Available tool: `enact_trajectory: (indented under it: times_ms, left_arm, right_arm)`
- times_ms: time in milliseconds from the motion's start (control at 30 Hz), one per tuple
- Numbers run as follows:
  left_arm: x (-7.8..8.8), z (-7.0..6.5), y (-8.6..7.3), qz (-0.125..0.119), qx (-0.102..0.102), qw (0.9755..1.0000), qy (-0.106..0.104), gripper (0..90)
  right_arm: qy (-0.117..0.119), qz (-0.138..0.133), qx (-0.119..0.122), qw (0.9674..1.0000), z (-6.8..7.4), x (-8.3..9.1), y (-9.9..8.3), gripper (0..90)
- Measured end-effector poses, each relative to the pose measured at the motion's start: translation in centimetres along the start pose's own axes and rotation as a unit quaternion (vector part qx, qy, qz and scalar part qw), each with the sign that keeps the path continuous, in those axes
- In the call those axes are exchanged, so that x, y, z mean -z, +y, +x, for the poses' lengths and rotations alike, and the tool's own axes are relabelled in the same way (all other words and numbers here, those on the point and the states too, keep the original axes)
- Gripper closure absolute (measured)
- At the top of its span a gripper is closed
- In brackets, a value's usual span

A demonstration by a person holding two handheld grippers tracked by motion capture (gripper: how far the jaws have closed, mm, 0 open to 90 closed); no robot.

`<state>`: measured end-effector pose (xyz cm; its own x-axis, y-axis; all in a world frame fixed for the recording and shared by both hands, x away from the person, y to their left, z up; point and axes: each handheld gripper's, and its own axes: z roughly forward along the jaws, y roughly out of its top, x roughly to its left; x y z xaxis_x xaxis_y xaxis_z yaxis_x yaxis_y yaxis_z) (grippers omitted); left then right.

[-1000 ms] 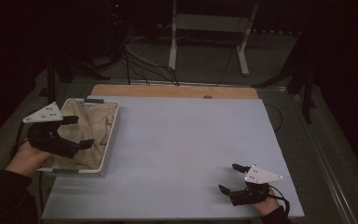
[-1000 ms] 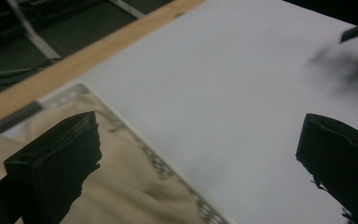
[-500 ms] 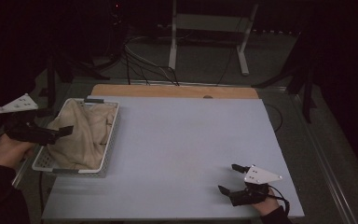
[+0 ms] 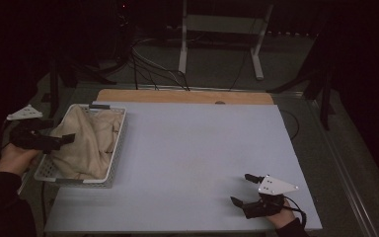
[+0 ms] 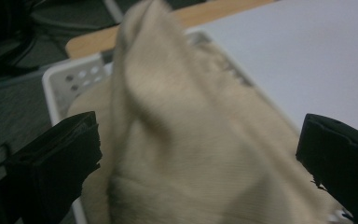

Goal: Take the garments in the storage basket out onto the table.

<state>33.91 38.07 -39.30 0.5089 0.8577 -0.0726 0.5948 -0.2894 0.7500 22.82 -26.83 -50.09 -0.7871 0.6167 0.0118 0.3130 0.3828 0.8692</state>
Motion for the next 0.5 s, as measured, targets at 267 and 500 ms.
enact_trajectory:
  times_ms: [267,500]
  left_arm:
    - [-2.7,-1.8,-0.2,0.026,-0.011,0.9991,-0.031,0.2]
    - [-4.7,-4.9,0.5,0.065,-0.042,0.9962,-0.042,0.2]
  right_arm:
    - [-0.001,0.000,0.001,1.0000,0.0,0.0,0.0,8.6]
    - [0.001,0.003,0.006,1.0000,0.1,0.0,0.0,8.6]
